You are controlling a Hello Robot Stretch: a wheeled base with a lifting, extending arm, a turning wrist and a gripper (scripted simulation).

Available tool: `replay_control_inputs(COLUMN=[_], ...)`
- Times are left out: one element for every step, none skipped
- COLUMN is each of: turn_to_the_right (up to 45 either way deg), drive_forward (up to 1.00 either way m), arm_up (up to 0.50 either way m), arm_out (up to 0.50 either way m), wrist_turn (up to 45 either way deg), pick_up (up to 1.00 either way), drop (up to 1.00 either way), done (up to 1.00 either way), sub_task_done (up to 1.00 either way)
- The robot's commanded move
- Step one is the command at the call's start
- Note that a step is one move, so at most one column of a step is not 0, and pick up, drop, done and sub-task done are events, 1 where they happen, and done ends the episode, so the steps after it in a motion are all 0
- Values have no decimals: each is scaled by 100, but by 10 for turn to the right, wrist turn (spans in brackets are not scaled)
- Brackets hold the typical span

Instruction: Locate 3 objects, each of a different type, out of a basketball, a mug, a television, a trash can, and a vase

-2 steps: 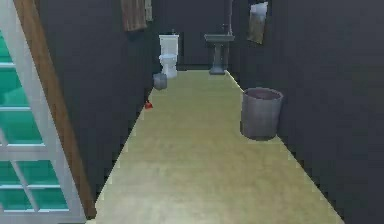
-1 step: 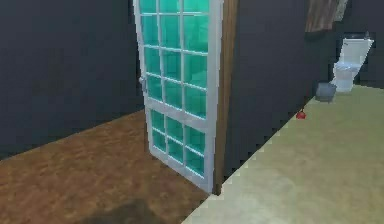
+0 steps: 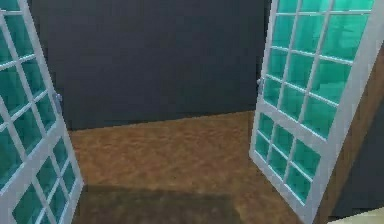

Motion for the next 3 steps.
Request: replay_control_inputs(turn_to_the_right=[0,0,390], drive_forward=[100,100,0], arm_up=[0,0,0], arm_out=[0,0,0], wrist_turn=[0,0,0], pick_up=[0,0,0], drop=[0,0,0], done=[0,0,0], sub_task_done=[0,0,0])
